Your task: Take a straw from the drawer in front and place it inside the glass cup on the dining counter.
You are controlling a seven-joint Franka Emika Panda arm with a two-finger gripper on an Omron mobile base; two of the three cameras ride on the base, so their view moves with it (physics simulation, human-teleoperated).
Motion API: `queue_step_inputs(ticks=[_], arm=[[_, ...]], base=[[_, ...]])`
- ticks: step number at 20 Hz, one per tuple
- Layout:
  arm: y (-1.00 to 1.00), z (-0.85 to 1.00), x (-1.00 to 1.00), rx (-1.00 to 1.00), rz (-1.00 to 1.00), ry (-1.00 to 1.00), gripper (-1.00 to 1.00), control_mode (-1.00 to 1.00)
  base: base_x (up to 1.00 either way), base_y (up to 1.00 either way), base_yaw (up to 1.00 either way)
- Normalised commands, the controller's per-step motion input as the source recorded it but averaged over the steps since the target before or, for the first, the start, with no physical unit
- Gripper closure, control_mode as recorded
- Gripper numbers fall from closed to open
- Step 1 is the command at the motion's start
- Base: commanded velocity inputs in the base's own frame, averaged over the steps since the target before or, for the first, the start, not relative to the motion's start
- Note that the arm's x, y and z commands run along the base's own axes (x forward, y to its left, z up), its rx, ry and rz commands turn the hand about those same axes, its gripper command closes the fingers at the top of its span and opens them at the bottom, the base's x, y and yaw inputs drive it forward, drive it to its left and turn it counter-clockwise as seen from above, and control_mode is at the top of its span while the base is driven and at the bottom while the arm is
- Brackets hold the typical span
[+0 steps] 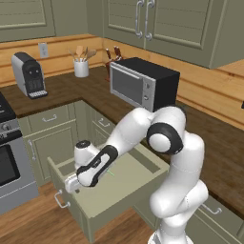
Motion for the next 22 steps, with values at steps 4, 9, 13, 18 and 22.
queue_step_inputs(ticks=[4, 9, 13, 18, 22], arm=[[-1.00, 0.19, 0.58, 0.00, -0.04, 0.00, -1.00, -1.00], [-0.82, -0.03, 0.76, 0.00, 0.02, 0.00, -1.00, -1.00], [-0.50, -0.26, 0.55, 0.00, 0.11, 0.00, -1.00, -1.00], [-0.23, -0.43, 0.43, 0.00, 0.12, -0.02, -1.00, -1.00], [-0.02, -0.40, 0.43, -0.01, 0.12, 0.00, -1.00, -1.00]], base=[[0.00, 0.00, 0.00], [0.00, 0.00, 0.00], [0.00, 0.00, 0.00], [0.00, 0.00, 0.00], [0.00, 0.00, 0.00]])
